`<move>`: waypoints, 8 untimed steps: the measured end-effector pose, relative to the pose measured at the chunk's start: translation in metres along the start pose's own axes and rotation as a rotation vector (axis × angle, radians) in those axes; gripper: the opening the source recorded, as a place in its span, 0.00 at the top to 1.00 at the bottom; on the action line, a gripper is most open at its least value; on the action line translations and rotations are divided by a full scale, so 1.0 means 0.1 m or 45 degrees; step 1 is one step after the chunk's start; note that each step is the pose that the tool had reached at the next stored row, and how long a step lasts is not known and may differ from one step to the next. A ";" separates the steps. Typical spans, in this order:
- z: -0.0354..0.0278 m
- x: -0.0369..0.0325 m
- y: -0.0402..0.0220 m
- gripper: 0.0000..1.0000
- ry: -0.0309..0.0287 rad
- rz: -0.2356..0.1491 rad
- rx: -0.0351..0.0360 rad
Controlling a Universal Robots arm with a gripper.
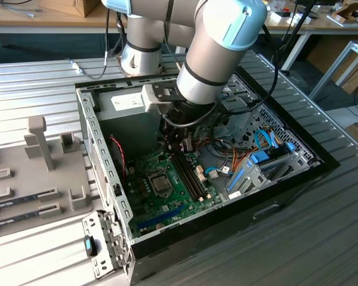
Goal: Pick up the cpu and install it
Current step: 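Install the first cpu locking lever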
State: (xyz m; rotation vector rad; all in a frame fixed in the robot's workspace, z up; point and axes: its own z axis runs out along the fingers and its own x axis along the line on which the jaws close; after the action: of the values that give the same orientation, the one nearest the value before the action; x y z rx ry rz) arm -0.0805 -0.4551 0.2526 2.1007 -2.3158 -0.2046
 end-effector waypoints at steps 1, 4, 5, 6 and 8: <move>-0.003 0.042 -0.004 0.89 -0.0003 0.000 0.0001; -0.005 0.062 -0.006 0.89 0.0001 0.000 0.0002; -0.006 0.074 -0.007 0.89 0.0005 0.000 0.0002; -0.007 0.084 -0.008 0.89 0.0009 0.000 0.0002; -0.010 0.121 -0.011 0.89 0.0068 0.001 0.0009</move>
State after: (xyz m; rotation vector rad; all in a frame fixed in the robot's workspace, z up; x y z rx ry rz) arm -0.0806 -0.4673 0.2525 2.0983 -2.3138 -0.1979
